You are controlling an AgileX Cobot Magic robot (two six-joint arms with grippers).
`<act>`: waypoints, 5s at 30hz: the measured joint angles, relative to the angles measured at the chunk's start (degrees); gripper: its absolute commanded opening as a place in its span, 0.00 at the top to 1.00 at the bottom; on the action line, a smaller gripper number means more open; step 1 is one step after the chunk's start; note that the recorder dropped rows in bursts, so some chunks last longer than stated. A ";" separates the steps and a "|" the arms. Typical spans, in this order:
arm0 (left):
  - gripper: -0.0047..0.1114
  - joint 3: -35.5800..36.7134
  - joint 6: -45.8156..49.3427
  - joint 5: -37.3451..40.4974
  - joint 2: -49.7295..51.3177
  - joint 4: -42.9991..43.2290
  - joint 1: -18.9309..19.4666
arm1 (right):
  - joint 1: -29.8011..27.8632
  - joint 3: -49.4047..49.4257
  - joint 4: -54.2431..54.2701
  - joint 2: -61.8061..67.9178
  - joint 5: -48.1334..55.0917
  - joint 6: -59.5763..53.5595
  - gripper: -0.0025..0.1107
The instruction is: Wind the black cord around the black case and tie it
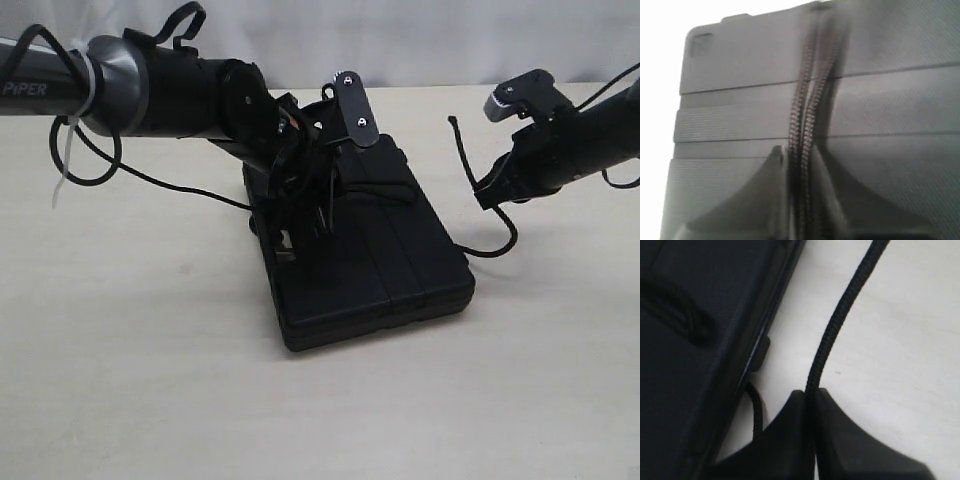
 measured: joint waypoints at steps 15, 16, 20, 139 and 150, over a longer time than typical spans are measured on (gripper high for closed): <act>0.96 0.00 -4.82 -7.53 0.31 0.31 0.00 | 9.90 0.00 -23.06 -3.92 9.65 11.91 0.94; 0.96 0.00 -4.82 -7.53 0.31 0.42 0.00 | 9.90 0.00 -23.16 -3.92 9.65 11.93 0.94; 0.96 0.00 -4.91 -7.69 0.31 0.76 0.00 | 9.90 0.00 -23.27 -3.92 8.71 12.79 0.94; 0.96 0.00 7.87 0.88 0.31 10.48 -6.81 | 9.98 -1.82 11.06 -8.83 -14.67 6.12 0.94; 0.96 0.00 7.87 1.53 0.31 10.48 -6.81 | 9.98 -1.82 11.19 -10.98 -25.49 6.35 0.94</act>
